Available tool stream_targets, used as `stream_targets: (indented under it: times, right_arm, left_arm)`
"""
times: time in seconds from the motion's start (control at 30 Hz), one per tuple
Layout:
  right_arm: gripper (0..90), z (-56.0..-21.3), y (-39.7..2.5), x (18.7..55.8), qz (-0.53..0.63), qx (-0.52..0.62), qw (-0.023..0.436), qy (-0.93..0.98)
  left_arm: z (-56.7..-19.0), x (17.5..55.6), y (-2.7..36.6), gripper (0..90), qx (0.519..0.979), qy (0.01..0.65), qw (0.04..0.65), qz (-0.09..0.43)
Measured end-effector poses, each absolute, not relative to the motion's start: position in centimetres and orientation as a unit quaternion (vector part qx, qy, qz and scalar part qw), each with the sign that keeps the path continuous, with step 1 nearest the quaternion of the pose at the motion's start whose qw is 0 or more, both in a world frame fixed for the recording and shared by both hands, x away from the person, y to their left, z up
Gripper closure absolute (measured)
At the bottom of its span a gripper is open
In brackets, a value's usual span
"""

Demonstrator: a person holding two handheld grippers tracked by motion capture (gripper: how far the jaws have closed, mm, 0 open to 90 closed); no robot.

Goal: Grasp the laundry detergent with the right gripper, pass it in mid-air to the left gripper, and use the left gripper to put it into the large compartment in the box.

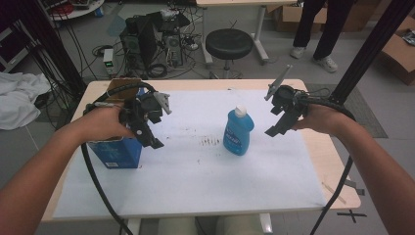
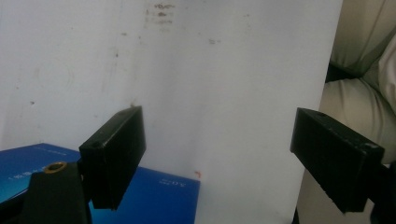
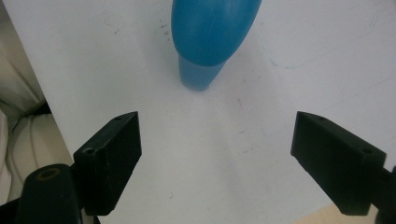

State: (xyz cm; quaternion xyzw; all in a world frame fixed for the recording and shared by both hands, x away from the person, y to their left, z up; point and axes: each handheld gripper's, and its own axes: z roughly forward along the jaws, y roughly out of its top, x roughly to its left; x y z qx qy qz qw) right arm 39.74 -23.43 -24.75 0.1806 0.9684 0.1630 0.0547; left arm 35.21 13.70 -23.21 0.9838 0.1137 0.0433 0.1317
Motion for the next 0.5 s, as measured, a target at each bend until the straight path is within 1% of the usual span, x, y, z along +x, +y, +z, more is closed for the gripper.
stream_targets:
  times: [0.13, 0.5]
  right_arm:
    - [16.1, -24.92, -23.41, 39.48, 0.164, 0.194, 0.06, 0.965]
    - [16.2, -25.43, -23.25, 38.75, 0.185, 0.239, 0.055, 0.952]
  left_arm:
    - [-23.46, 35.24, 13.62, 18.7, 0.984, 0.114, 0.129, 0.041]
    - [-23.43, 35.16, 13.4, 18.7, 0.984, 0.114, 0.128, 0.044]
